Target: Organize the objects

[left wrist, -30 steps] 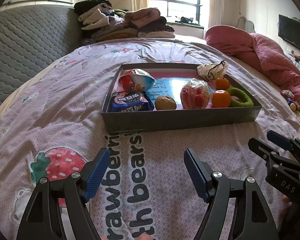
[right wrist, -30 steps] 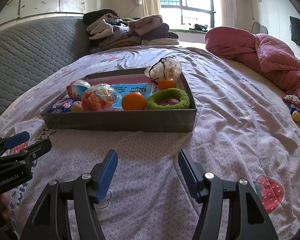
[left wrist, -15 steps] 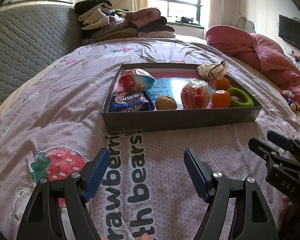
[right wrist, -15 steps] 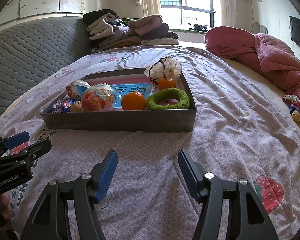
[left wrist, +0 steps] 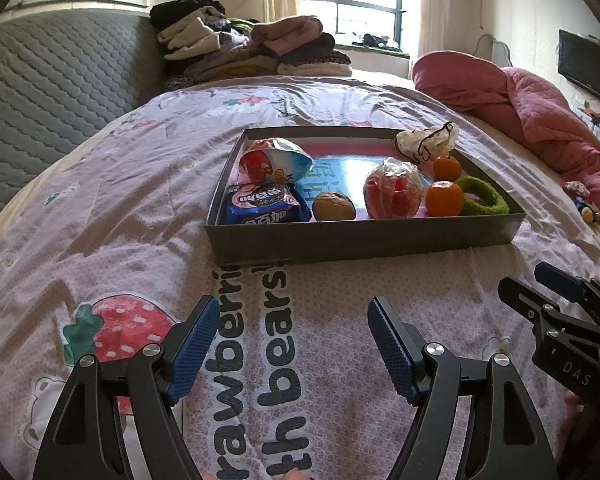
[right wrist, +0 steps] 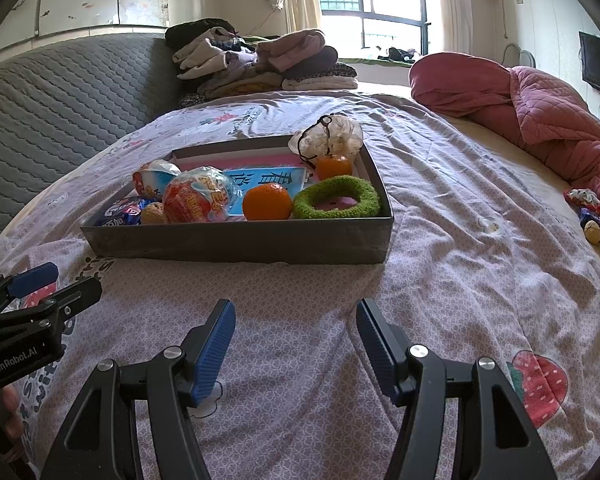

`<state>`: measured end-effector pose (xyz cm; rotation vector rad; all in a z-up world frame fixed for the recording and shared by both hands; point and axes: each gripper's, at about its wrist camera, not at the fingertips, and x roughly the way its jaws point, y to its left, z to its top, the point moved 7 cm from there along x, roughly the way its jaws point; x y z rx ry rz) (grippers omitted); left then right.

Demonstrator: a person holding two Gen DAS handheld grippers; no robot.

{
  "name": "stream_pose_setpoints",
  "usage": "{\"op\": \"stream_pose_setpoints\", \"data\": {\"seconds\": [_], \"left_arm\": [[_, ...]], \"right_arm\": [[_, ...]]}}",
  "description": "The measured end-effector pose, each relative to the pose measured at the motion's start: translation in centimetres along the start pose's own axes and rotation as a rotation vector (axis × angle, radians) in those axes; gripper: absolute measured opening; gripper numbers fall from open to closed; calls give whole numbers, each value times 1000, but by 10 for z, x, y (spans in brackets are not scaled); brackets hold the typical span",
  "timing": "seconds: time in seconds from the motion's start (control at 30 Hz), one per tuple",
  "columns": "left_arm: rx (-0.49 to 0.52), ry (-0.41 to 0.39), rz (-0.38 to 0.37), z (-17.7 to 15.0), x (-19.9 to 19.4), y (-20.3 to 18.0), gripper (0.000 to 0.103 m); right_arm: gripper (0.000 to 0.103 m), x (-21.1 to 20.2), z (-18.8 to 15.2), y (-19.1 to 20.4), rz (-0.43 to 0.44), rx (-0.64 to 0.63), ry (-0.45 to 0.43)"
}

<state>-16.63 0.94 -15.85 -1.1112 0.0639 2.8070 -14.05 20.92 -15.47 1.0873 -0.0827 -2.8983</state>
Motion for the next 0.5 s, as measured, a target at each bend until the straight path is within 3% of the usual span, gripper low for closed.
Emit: {"op": "stream_pose_setpoints", "data": {"seconds": [0.5], "left_arm": [[5, 1, -2, 1, 1, 0, 77]], "right_arm": [[62, 0, -1, 0, 3, 3, 5]]}}
